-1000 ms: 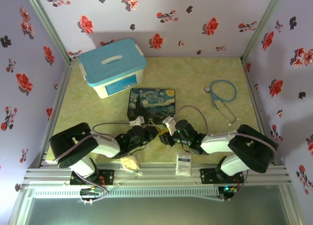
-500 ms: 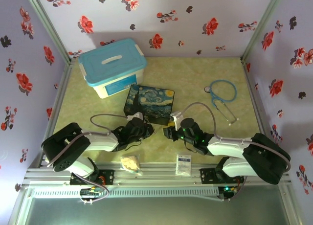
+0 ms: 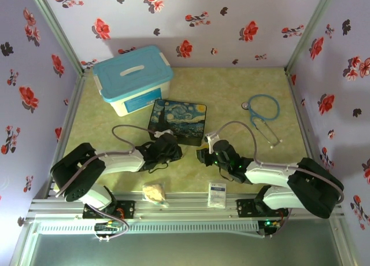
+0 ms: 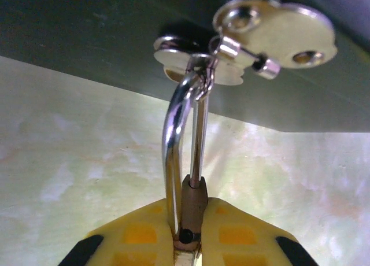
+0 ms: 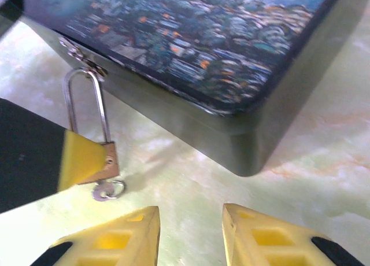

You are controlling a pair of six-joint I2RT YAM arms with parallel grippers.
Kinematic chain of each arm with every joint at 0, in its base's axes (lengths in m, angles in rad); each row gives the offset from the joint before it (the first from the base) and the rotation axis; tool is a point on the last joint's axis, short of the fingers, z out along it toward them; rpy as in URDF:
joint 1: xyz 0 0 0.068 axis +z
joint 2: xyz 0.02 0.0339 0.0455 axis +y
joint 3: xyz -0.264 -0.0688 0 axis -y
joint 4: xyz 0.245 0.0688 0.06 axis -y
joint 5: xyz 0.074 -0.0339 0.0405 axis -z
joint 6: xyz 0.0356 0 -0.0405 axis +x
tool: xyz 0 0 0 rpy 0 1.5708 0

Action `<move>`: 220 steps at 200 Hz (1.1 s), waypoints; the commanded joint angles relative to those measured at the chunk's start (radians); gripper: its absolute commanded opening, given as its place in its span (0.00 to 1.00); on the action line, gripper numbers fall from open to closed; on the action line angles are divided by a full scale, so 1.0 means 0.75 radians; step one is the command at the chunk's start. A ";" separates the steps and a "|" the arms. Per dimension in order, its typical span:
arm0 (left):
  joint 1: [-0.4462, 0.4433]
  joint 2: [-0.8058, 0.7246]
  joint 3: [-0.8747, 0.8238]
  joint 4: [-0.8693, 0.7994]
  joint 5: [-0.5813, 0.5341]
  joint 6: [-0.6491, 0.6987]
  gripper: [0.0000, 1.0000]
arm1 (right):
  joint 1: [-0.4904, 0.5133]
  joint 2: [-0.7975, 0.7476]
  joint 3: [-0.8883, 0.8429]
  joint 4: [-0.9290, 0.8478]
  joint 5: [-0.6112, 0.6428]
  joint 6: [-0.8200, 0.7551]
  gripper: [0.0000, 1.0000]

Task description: Unlock the padlock with the key

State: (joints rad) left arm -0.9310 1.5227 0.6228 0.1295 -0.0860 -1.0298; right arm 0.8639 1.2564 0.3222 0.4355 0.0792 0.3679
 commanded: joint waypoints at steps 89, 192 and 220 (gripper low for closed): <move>0.042 -0.011 0.102 -0.538 -0.080 0.205 0.06 | -0.006 0.015 0.043 -0.061 0.101 0.018 0.33; 0.069 0.077 0.200 -0.755 -0.051 0.306 0.11 | -0.006 0.098 0.075 -0.080 0.113 0.061 0.31; 0.073 0.080 0.152 -0.613 -0.041 0.279 0.21 | -0.007 0.098 0.072 -0.077 0.105 0.067 0.30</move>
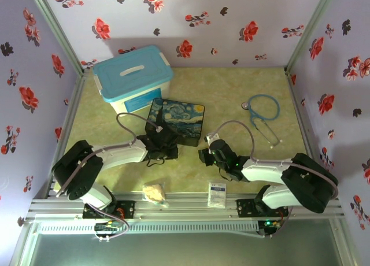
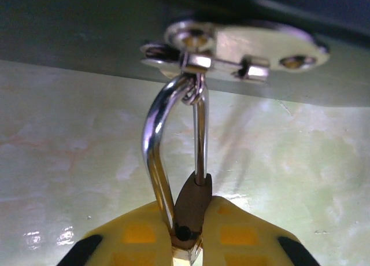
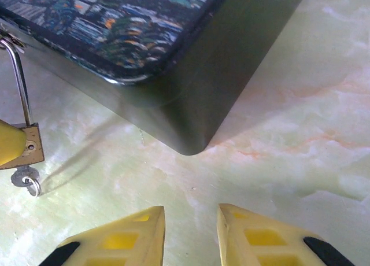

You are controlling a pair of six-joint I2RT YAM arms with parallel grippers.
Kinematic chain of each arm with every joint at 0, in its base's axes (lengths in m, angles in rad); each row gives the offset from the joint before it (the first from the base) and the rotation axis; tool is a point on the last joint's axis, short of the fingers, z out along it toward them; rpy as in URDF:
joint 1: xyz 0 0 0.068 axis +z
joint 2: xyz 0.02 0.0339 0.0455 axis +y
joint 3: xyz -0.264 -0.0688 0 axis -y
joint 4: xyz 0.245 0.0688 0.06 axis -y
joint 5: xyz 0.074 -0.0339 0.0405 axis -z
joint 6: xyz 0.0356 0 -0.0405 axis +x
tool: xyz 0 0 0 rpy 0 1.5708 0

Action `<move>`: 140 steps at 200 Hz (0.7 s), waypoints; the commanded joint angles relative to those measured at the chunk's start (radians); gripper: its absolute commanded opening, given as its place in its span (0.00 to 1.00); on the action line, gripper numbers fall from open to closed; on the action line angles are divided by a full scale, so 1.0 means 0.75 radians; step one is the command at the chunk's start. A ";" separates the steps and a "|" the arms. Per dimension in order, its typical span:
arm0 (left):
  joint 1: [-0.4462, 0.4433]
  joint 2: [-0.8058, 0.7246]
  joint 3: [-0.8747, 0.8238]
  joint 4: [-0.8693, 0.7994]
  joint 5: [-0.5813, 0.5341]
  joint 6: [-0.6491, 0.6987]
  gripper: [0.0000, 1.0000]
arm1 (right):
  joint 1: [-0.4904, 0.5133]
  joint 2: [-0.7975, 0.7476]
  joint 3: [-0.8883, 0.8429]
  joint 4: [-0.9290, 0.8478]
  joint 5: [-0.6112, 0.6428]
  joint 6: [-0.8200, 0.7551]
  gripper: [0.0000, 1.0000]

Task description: Unlock the padlock with the key

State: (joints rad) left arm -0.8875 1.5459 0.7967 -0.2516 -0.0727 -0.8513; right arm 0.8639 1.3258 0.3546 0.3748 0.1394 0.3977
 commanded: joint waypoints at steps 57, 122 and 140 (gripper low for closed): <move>0.009 0.054 -0.090 0.002 -0.094 0.018 0.17 | -0.006 -0.019 0.006 0.003 0.034 0.026 0.29; -0.021 0.029 -0.154 0.003 -0.177 -0.040 0.22 | -0.007 -0.005 0.002 -0.002 0.038 0.028 0.29; -0.021 0.037 -0.183 0.122 -0.120 -0.052 0.25 | -0.008 -0.001 0.004 -0.005 0.043 0.024 0.28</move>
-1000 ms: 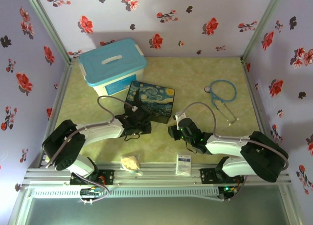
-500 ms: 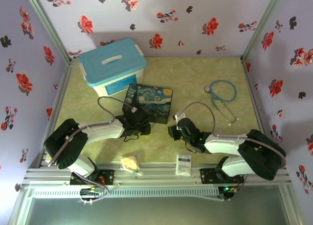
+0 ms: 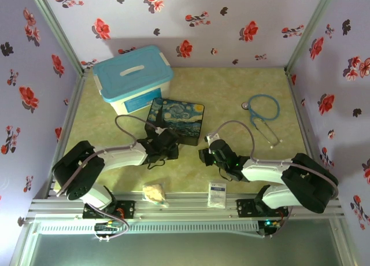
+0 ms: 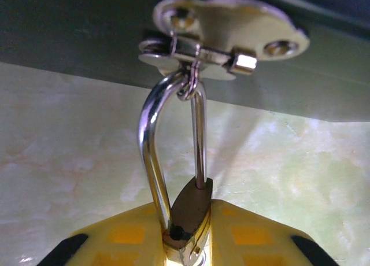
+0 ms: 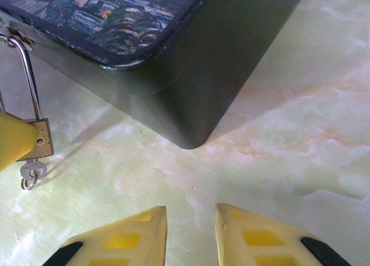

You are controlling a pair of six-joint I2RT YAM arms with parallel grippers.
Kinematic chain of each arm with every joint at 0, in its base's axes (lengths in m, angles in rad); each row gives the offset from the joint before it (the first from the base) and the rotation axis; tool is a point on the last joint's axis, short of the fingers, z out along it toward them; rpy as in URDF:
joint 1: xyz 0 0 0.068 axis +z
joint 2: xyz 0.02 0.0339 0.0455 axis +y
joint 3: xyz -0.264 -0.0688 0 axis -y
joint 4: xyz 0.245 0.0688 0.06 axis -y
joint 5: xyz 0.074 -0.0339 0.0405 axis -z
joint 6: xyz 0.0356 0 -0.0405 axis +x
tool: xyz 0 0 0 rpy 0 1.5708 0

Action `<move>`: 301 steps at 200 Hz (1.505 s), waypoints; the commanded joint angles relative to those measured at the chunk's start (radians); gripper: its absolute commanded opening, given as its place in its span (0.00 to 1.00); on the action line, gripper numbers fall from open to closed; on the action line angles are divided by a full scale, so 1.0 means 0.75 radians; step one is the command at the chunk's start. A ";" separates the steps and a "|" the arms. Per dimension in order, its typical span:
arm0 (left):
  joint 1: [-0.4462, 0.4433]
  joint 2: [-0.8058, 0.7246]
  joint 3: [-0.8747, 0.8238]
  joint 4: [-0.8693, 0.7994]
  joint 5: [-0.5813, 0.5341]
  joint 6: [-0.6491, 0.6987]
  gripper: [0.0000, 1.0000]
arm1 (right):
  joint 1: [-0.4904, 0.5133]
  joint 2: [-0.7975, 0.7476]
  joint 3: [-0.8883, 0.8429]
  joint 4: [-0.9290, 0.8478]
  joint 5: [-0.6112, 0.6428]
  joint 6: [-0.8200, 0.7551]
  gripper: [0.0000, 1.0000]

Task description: Unlock the padlock with the key

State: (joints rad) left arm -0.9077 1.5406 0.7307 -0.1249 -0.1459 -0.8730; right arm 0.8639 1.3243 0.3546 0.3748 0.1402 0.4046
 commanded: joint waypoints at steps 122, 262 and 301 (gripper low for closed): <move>-0.067 0.123 0.042 -0.411 -0.269 0.004 0.19 | -0.008 -0.038 -0.021 -0.036 0.051 0.025 0.27; -0.254 0.261 0.278 -0.693 -0.486 -0.028 0.30 | -0.006 -0.004 -0.012 -0.034 0.042 0.026 0.26; -0.306 0.270 0.322 -0.731 -0.504 -0.043 0.25 | -0.006 0.019 -0.017 -0.013 0.034 0.033 0.25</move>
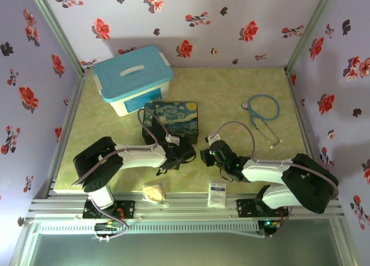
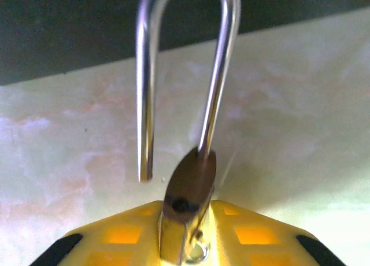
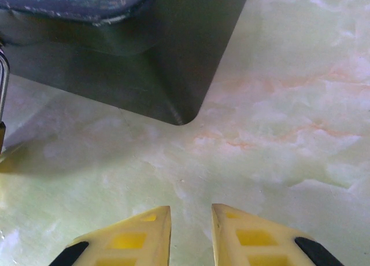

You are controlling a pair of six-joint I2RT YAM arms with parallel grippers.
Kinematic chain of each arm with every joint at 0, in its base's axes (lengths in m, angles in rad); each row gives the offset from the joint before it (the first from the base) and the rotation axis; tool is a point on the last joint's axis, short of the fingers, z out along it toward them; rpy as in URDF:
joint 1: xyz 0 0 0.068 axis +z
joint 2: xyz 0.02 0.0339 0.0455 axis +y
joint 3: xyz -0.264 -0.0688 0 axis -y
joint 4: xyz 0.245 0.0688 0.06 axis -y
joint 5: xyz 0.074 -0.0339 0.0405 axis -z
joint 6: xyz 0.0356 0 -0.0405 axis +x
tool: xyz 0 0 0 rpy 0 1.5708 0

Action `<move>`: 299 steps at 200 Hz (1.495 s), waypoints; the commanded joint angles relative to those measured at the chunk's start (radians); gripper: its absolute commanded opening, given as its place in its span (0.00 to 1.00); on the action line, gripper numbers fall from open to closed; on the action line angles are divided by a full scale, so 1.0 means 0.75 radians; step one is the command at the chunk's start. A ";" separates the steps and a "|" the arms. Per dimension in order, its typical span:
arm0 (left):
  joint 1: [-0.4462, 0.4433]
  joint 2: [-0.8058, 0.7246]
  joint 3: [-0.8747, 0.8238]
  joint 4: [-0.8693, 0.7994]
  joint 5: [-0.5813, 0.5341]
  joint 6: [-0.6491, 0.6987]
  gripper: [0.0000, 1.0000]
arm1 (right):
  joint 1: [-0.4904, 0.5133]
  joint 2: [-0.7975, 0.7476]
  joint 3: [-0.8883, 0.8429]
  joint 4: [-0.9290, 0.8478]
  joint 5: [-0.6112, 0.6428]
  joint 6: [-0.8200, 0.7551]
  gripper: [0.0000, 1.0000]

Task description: Unlock the padlock with the key

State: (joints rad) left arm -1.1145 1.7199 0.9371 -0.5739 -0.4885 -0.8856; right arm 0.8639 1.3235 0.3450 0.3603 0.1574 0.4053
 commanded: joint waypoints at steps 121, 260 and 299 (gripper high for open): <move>-0.086 0.072 0.136 -0.131 -0.081 0.017 0.29 | -0.006 0.007 -0.027 0.023 0.008 0.056 0.25; 0.248 -1.181 -0.642 0.656 0.310 -0.046 1.00 | 0.185 0.001 0.163 0.006 -0.046 0.243 0.99; 0.366 -1.295 -0.730 0.566 0.386 -0.130 1.00 | 0.252 0.306 0.376 -0.006 -0.034 0.305 0.90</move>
State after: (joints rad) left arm -0.8688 0.7841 0.4057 -0.1562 -0.2623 -0.9203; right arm 1.0283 1.4513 0.5495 0.3405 0.1211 0.5907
